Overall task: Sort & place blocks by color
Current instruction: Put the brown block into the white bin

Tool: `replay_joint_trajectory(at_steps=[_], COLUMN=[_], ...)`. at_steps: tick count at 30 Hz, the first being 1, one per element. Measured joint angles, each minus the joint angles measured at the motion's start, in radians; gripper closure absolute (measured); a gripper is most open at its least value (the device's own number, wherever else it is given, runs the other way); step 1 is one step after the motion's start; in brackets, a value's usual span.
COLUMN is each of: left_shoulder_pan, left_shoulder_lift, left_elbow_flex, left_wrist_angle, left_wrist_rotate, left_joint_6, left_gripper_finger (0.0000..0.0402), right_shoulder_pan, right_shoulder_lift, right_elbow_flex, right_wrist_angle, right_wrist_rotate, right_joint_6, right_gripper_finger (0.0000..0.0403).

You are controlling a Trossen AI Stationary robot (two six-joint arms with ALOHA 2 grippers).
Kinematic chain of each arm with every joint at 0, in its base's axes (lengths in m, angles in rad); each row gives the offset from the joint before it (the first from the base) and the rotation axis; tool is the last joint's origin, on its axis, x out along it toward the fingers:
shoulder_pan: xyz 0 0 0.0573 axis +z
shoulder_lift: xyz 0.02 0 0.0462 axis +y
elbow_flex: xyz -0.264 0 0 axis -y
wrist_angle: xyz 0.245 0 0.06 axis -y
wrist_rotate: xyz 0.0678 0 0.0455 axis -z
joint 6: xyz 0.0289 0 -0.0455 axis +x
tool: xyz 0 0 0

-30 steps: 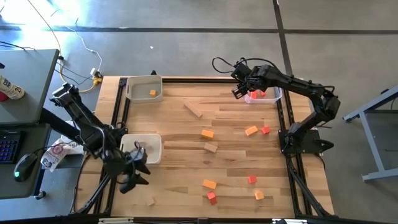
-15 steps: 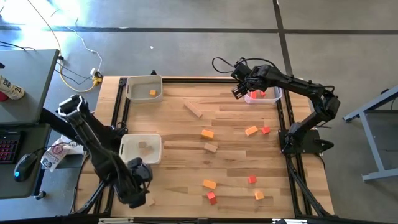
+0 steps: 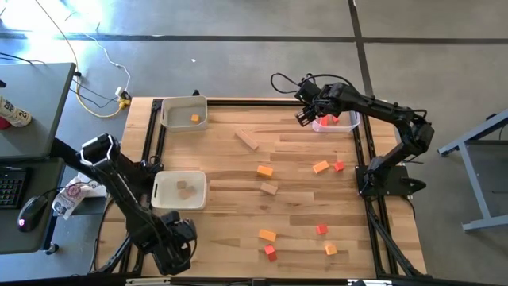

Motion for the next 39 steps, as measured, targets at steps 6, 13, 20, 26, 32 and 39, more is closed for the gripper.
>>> replay_joint_trajectory(at_steps=[6,13,20,26,32,39], left_shoulder_pan=[0.001,0.001,-0.006,-0.007,-0.009,-0.02], left_shoulder_lift=[0.029,0.072,0.131,0.179,0.185,0.196], left_elbow_flex=[0.0,0.0,0.0,0.0,0.0,0.0], left_wrist_angle=[0.003,0.026,0.132,0.135,0.153,0.161], left_wrist_rotate=[0.005,0.02,0.045,0.062,0.065,0.06], left_joint_6=[-0.02,-0.054,-0.069,-0.116,-0.13,-0.13], left_gripper_finger=[0.0188,0.0188,0.0188,0.0188,0.0188,0.0188], right_shoulder_pan=[0.019,0.062,0.103,0.128,0.143,0.143], right_shoulder_lift=[0.0,0.0,0.0,0.0,0.0,0.0], right_elbow_flex=[0.0,0.0,0.0,0.0,0.0,0.0], right_wrist_angle=[0.0,-0.001,-0.003,-0.003,-0.003,-0.003], right_wrist_rotate=[0.0,0.0,0.031,0.032,0.035,0.038], right_joint_6=[0.009,0.015,0.052,0.077,0.093,0.097], right_gripper_finger=[0.0197,0.0197,0.0197,0.0197,0.0197,0.0197])
